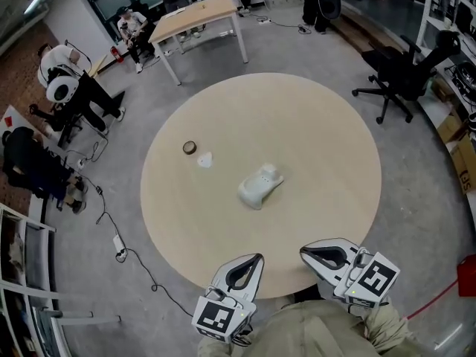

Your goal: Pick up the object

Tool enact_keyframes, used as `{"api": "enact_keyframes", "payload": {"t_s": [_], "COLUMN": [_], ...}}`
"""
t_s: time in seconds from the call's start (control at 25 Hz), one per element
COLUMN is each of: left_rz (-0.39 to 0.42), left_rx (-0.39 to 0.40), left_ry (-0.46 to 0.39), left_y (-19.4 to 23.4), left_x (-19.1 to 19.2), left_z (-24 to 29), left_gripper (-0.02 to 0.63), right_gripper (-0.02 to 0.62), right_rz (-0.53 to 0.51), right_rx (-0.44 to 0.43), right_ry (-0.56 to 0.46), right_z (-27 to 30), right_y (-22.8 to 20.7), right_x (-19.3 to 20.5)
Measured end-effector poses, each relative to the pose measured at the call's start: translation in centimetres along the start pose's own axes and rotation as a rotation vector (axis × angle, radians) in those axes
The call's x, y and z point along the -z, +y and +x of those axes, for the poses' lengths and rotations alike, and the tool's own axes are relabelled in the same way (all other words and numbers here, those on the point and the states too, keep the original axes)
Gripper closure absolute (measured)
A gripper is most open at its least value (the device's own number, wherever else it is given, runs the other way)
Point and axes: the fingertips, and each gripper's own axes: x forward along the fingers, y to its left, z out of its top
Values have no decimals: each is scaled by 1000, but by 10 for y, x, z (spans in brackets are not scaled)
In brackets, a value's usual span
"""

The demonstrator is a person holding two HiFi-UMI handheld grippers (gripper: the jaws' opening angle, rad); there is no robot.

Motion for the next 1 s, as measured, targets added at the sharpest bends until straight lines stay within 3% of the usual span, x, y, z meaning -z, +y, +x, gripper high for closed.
{"api": "enact_keyframes", "payload": {"t_s": [0.2,0.52,0.64,0.8,1.0], "left_rz": [19,-90,-132,-130,-198], "left_rx": [-1,-52,-61,-78,-132], "left_ry": [-2,54,68,148,219], "left_y": [22,71,86,107,143], "left_x": [-7,13,17,35,66], "left_z": [33,68,82,100,121], "left_gripper": [600,598,506,417,193], "right_gripper": [600,600,600,600,600], "right_rz": [-3,32,51,69,101], "right_rx": [-36,-47,-51,-61,-76], "right_ry": [1,15,21,36,54], "right_z": [14,36,43,52,62], "right_y": [-33,-70,-80,-92,-103], "right_x": [-11,-8,-6,-4,3]}}
